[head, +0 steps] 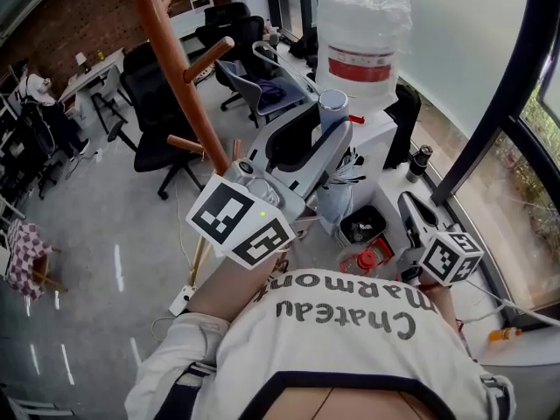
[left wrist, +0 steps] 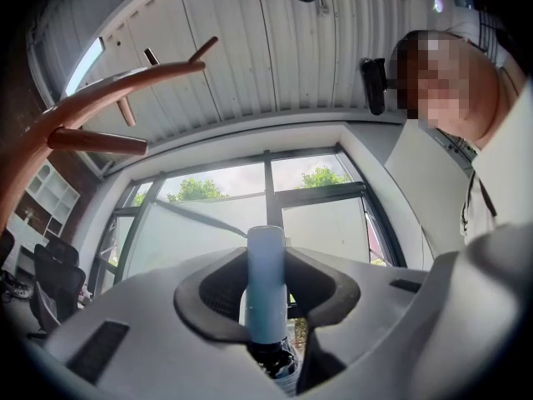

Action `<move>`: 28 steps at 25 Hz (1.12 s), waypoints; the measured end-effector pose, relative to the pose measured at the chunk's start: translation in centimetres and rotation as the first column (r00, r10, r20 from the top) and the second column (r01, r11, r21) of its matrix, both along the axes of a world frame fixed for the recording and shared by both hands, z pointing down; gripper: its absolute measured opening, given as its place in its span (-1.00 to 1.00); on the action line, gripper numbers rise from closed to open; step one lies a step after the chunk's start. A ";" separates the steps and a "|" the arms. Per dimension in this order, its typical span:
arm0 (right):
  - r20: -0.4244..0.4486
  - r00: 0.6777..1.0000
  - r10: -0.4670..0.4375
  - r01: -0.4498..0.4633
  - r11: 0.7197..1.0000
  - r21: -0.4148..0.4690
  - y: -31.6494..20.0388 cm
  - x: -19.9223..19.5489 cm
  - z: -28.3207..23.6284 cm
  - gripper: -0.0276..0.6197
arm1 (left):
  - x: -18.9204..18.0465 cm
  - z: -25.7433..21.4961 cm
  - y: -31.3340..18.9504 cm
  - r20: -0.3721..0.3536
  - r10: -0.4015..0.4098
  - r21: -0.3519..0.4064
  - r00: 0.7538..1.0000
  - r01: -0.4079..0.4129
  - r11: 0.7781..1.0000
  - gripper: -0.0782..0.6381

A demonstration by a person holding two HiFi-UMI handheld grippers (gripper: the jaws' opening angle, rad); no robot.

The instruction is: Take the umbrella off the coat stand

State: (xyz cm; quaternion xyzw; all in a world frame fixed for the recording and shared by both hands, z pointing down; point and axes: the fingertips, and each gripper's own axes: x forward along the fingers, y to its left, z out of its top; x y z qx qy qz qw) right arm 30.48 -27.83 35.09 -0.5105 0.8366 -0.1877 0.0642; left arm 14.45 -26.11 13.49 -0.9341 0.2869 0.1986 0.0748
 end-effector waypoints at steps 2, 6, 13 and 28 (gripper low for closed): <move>-0.001 1.000 0.002 -0.002 1.000 0.000 0.2 0.1 -0.1 -0.77 | 0.3 0.1 0.2 -0.001 0.014 -0.010 1.000 -0.014 1.000 -0.39; 0.001 1.000 0.013 -0.013 1.000 -0.005 0.6 0.3 0.0 -0.77 | 0.2 0.2 0.3 -0.028 0.043 -0.041 0.999 -0.044 0.998 -0.39; -0.003 1.000 -0.009 0.009 1.000 -0.013 0.5 -0.6 0.1 -0.77 | -0.6 1.0 0.3 -0.023 0.031 -0.051 0.999 -0.032 0.998 -0.39; 0.046 0.976 -0.213 0.206 0.971 0.125 -0.6 -8.8 -3.1 -0.77 | -8.8 4.8 1.9 0.032 -0.199 -0.100 0.979 0.201 0.974 -0.39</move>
